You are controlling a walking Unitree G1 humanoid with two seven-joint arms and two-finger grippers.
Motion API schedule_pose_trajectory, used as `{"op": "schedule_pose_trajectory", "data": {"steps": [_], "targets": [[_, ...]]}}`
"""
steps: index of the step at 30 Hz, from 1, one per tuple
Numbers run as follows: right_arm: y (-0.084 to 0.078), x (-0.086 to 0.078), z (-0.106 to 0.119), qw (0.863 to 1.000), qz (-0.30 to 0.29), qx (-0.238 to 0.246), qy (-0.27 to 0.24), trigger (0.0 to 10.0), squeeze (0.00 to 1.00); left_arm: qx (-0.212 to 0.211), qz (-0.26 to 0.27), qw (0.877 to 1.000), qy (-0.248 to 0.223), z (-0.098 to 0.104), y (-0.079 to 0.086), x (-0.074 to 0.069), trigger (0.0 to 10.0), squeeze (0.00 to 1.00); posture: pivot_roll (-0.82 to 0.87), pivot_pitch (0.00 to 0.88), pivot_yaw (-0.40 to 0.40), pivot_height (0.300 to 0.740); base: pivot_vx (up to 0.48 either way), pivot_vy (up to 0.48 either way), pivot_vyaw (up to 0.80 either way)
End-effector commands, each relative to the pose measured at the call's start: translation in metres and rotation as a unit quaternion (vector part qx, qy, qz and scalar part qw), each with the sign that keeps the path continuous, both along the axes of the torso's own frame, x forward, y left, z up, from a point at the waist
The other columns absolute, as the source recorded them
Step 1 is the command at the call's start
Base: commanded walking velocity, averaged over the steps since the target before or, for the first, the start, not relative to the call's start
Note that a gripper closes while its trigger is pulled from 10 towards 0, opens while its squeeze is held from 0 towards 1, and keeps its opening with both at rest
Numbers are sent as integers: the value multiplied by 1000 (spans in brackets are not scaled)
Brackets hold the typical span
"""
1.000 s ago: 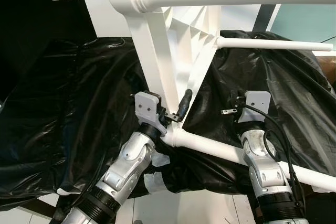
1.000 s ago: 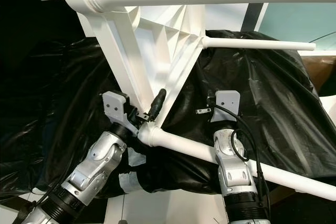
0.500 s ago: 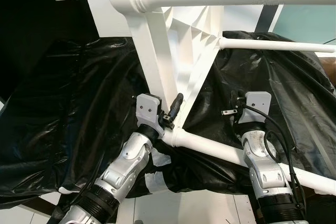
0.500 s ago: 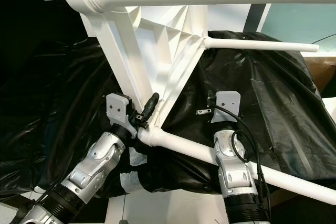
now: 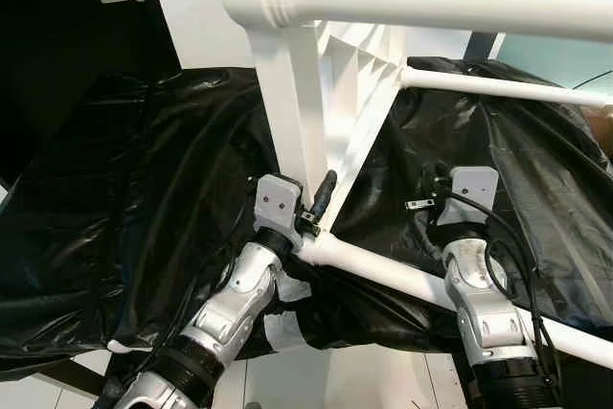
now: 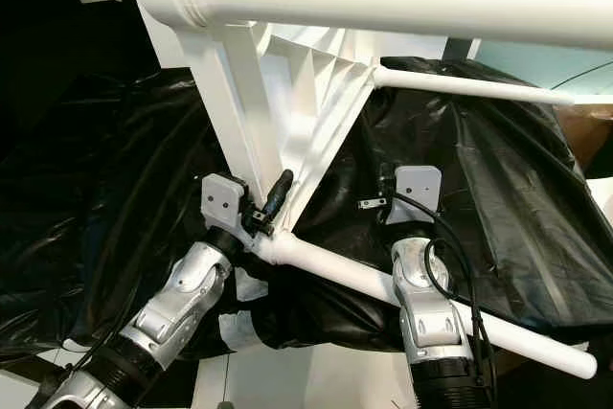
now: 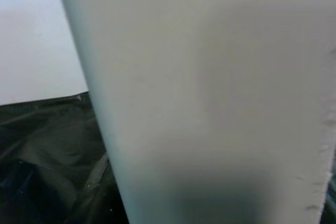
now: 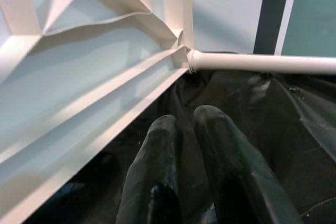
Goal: Building children table
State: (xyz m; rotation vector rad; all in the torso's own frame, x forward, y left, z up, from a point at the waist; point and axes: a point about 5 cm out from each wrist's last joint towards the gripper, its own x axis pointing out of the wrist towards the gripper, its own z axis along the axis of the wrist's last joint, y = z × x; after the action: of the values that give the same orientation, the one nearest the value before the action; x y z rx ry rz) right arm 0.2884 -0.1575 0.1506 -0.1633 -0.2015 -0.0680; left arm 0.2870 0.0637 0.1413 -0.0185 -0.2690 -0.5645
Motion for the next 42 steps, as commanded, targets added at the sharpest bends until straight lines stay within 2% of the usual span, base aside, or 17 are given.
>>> {"op": "schedule_pose_trajectory", "data": {"steps": [1,6,15,20,26,29,33,42], "targets": [[2,-1,0,1000,6,6,3,10000,0,62,-18,997,29,-20,6,2,0,0,22,0,18,740,0,0,0],[4,-2,1,1000,11,12,5,10000,0,70,16,996,52,-30,17,6,0,0,24,0,20,740,0,0,0],[7,-4,-2,1000,17,23,12,10000,0,33,24,996,85,-35,18,8,0,0,26,0,21,740,0,0,0],[9,-5,-1,999,20,27,12,10000,0,38,52,993,103,-40,23,13,0,0,24,0,24,740,0,0,0],[11,-7,-1,999,24,29,13,10000,0,35,60,992,109,-41,26,15,0,0,22,0,25,740,0,0,0],[11,-7,-1,999,25,30,14,10000,0,27,83,989,121,-43,31,18,0,0,20,0,26,740,0,0,0],[13,-9,0,999,27,32,13,10000,0,26,169,975,139,-49,53,26,0,0,18,0,25,740,0,0,0],[13,-8,1,999,30,33,13,10000,0,32,232,964,129,-51,74,27,0,0,26,0,24,740,0,0,0]]}}
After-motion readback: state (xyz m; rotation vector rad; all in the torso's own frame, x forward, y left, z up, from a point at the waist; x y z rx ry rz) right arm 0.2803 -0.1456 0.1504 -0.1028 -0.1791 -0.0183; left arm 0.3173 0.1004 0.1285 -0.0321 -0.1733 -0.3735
